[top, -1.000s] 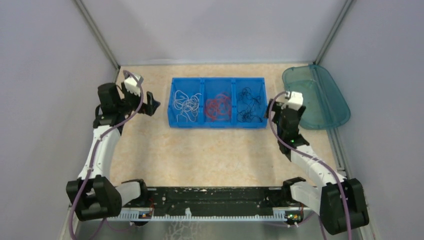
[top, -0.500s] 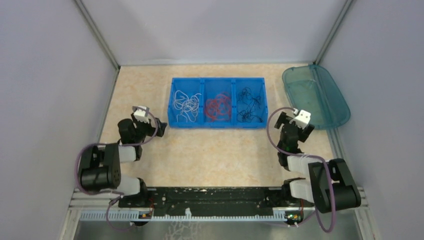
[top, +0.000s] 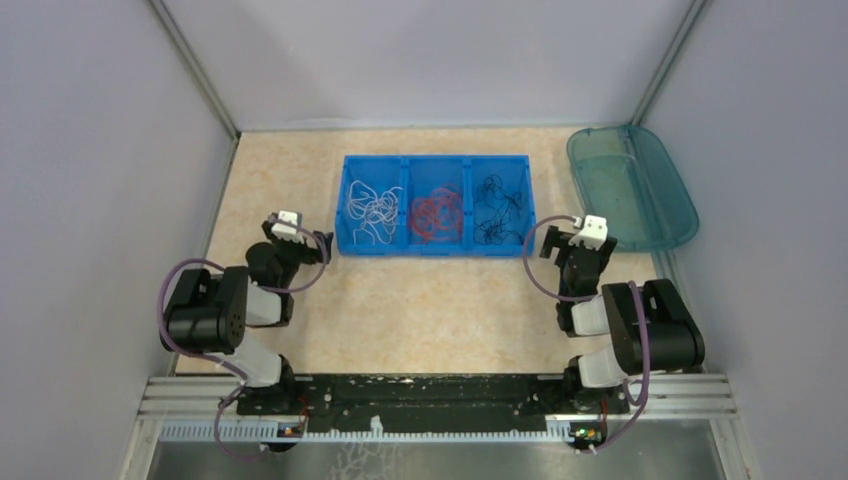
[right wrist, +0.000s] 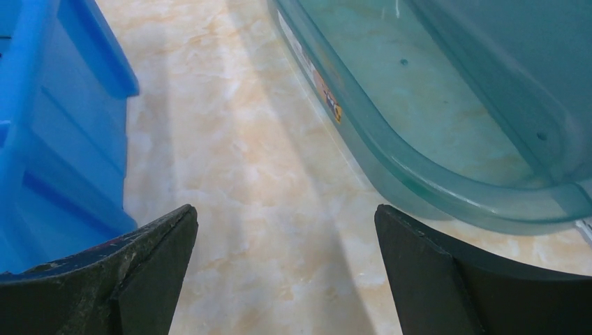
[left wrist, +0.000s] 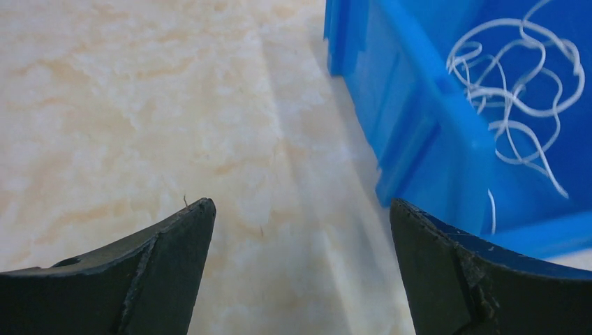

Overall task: Untangle the cables
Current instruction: Reset both arms

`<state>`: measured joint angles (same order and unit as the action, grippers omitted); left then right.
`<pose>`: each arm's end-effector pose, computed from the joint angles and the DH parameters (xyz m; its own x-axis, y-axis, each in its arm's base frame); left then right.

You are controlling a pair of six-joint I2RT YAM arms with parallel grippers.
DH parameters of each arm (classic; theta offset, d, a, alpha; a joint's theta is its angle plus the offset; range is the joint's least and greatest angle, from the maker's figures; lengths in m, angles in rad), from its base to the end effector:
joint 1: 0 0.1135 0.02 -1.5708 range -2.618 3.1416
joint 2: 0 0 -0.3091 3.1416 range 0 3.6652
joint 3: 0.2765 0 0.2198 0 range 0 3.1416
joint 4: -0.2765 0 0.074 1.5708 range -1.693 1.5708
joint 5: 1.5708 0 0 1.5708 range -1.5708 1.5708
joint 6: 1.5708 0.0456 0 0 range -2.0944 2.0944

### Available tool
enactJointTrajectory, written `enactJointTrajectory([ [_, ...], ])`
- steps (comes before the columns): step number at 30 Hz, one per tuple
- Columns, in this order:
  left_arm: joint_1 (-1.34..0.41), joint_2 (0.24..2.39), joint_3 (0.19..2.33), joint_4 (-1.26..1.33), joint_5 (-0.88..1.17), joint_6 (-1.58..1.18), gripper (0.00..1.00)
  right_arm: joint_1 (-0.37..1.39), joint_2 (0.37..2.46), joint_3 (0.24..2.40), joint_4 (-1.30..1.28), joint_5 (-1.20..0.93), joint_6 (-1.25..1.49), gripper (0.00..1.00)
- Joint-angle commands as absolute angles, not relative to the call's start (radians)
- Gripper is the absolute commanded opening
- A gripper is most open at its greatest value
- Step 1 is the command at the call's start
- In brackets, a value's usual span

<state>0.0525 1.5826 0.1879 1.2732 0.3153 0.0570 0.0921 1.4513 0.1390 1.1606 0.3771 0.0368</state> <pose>0.2367 -0.0017 0.2107 -0.1062 0.0487 -0.9932 0.2640 0.9643 0.0190 0.2109 0.0026 0.2137 -0.1402 0.0214 -0.9899 0.2823 0.9591 -0.0192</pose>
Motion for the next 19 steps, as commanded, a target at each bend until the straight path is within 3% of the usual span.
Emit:
enactJointTrajectory([
  [1, -0.006, 1.582, 0.272, 1.192, 0.180, 0.094, 1.00, 0.064, 1.446, 0.188, 1.200, 0.289, 0.034, 0.99],
  [19, -0.005, 1.577, 0.260, 1.207, 0.175, 0.093, 1.00, 0.065, 1.448, 0.176, 1.229, 0.288, 0.031, 0.99],
])
